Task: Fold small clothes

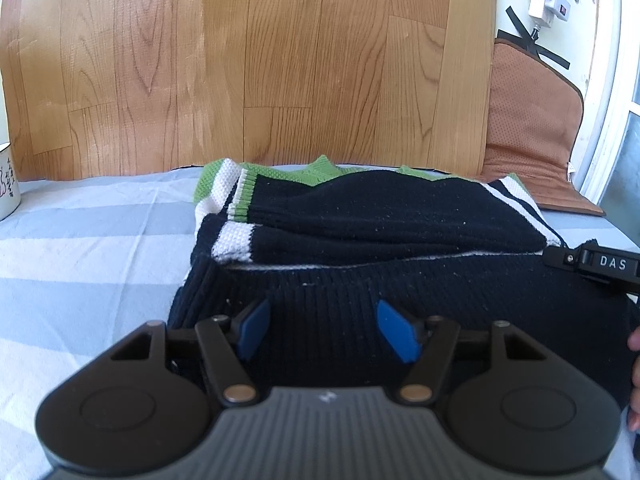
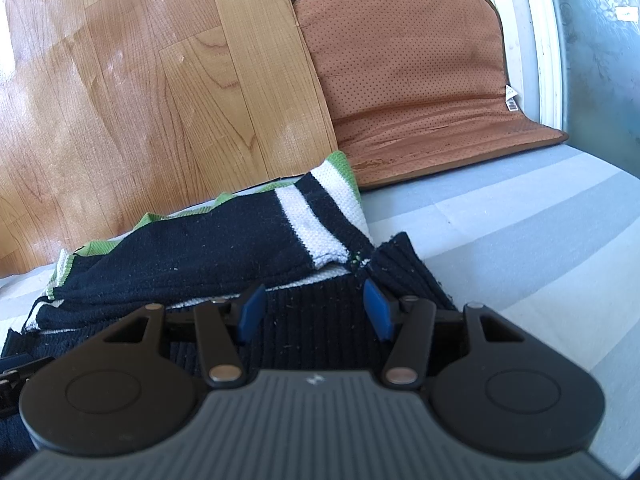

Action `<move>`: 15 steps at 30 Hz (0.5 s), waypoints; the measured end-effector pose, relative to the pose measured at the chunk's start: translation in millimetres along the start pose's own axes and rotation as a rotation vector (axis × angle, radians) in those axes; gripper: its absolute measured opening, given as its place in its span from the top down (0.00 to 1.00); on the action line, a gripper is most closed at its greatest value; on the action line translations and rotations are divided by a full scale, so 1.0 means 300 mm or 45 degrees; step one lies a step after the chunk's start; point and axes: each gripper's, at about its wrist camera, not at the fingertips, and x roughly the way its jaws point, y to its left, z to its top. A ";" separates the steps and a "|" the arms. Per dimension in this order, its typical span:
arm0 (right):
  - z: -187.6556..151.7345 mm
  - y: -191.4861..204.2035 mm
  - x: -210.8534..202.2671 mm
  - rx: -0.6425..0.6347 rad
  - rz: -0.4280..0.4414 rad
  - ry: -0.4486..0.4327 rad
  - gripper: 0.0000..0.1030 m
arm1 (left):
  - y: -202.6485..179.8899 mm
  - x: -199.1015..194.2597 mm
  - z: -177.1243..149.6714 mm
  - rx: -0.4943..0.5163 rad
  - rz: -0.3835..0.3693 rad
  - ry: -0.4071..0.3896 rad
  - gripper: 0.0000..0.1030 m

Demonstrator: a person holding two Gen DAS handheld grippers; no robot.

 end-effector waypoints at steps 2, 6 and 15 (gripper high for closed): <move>0.000 0.000 0.000 -0.001 -0.001 0.000 0.44 | 0.001 -0.001 0.000 0.001 0.001 0.001 0.40; 0.001 0.001 -0.001 0.000 0.000 0.000 0.44 | 0.001 0.000 0.000 0.000 0.000 0.003 0.40; 0.002 0.003 0.000 -0.011 -0.007 0.002 0.44 | -0.001 -0.001 -0.001 -0.003 0.001 0.004 0.40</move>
